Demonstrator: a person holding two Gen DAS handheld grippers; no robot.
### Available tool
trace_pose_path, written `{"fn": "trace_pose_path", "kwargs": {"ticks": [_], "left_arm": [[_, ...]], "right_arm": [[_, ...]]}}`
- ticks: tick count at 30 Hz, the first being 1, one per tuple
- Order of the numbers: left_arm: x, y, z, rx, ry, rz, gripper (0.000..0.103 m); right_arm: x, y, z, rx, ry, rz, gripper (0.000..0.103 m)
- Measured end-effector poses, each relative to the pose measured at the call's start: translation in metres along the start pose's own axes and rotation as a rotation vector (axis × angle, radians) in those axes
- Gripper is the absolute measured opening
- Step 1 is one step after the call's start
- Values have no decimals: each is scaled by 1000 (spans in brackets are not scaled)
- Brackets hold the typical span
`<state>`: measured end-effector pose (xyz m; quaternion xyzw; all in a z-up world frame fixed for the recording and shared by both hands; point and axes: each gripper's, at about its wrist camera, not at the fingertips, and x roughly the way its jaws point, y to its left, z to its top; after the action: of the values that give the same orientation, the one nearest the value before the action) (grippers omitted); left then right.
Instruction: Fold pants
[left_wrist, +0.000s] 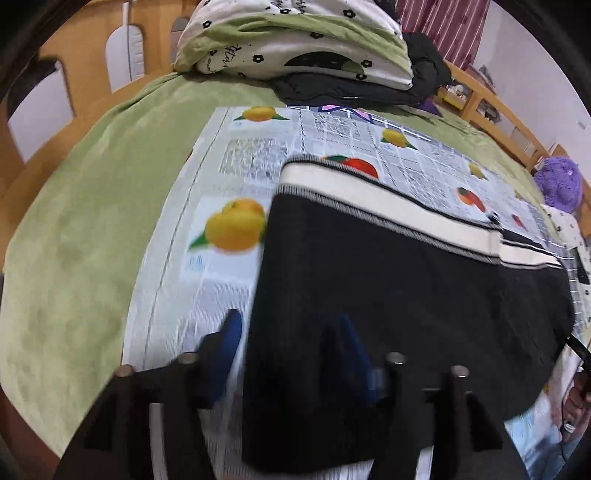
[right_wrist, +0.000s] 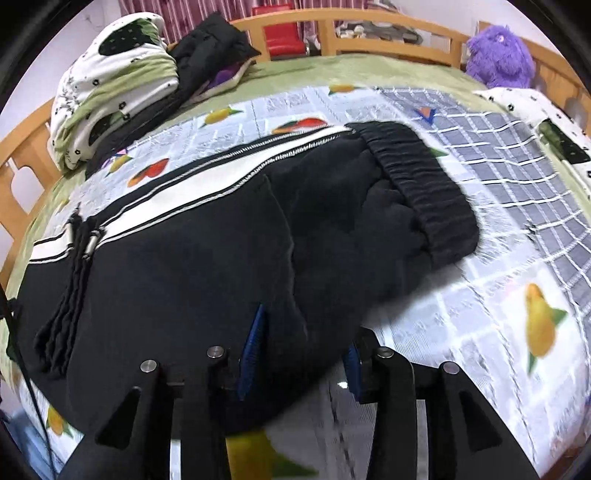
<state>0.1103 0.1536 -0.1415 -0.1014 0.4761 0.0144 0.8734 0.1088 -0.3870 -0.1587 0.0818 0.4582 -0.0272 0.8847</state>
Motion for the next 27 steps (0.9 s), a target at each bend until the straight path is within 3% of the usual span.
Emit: {"fn": "trace_pose_path", "kwargs": {"ticks": [4, 7, 12, 15, 19, 21, 24, 27], "left_arm": [[-12, 17, -34, -96, 8, -34, 56], [-16, 38, -58, -229, 11, -149, 56], [-10, 47, -72, -315, -24, -239, 60], [-2, 40, -70, -327, -39, -268, 63], [1, 28, -63, -310, -55, -204, 60], [-2, 23, -57, -284, -67, -126, 38], [-19, 0, -45, -174, -124, 21, 24], [-45, -37, -37, -35, -232, 123, 17]], "right_arm": [[-23, -2, -20, 36, -28, 20, 40], [-39, -2, -31, 66, -78, 36, 40], [-52, 11, -37, 57, -121, 37, 40], [-51, 21, -41, 56, -83, 72, 40], [-47, 37, -46, 36, -24, 117, 40], [-45, 46, -48, 16, -20, 120, 40], [-44, 55, -51, -12, -25, 119, 40], [-46, 57, -53, -30, -41, 126, 40]]}}
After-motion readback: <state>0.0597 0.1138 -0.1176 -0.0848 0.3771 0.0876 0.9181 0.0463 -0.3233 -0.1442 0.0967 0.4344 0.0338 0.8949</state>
